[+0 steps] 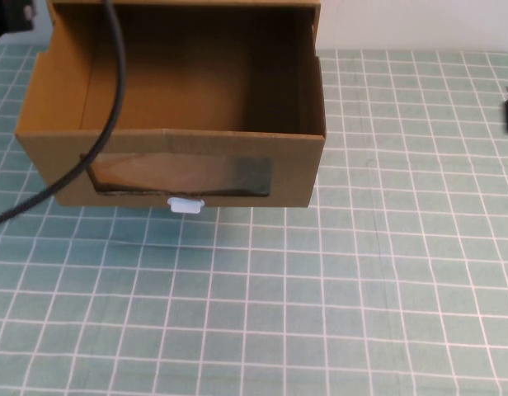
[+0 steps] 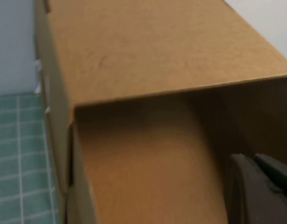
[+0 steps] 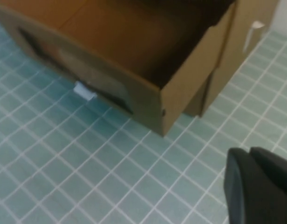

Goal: Close the shoe box
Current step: Press the shoe box with left arm, then close the shoe box with your right arm

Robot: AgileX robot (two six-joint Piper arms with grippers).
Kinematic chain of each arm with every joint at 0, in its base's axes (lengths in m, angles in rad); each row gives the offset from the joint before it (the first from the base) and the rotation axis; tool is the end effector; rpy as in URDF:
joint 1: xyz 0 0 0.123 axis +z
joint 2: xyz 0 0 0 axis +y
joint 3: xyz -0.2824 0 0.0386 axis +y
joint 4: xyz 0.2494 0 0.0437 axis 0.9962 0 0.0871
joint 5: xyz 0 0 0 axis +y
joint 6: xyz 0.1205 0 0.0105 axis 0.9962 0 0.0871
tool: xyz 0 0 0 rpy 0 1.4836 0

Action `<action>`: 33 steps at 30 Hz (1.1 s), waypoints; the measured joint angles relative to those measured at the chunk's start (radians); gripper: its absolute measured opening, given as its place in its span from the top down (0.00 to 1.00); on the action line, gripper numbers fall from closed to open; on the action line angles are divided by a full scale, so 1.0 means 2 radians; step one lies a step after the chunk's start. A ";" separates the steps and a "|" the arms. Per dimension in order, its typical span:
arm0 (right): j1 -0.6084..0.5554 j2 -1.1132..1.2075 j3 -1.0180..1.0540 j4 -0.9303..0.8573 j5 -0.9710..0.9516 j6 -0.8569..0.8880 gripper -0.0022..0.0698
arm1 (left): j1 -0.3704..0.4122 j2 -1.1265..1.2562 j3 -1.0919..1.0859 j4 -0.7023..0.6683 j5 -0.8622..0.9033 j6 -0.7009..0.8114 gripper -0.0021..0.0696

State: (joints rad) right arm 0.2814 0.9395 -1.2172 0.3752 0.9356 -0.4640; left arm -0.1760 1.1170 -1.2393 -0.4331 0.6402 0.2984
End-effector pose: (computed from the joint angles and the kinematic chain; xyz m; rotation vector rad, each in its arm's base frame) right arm 0.1743 0.0875 0.4251 -0.7070 1.9762 0.3433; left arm 0.2523 -0.0757 0.4235 0.2843 1.9434 -0.4007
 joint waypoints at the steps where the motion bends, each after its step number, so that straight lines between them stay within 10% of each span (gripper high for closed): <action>1: 0.007 0.015 -0.009 0.003 0.017 -0.017 0.99 | 0.000 0.015 -0.017 -0.014 0.008 0.022 0.98; 13: 0.123 0.102 -0.036 0.011 0.009 -0.055 0.99 | 0.000 0.209 -0.219 -0.071 0.071 0.113 0.98; 33: 0.378 0.259 -0.036 -0.394 -0.141 0.142 0.99 | 0.000 0.363 -0.325 -0.120 0.102 0.125 0.98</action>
State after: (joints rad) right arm 1.0372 1.4574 -1.2894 -0.4133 0.6539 -0.1804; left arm -0.1760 1.8435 -1.8896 -0.6736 0.8443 0.5486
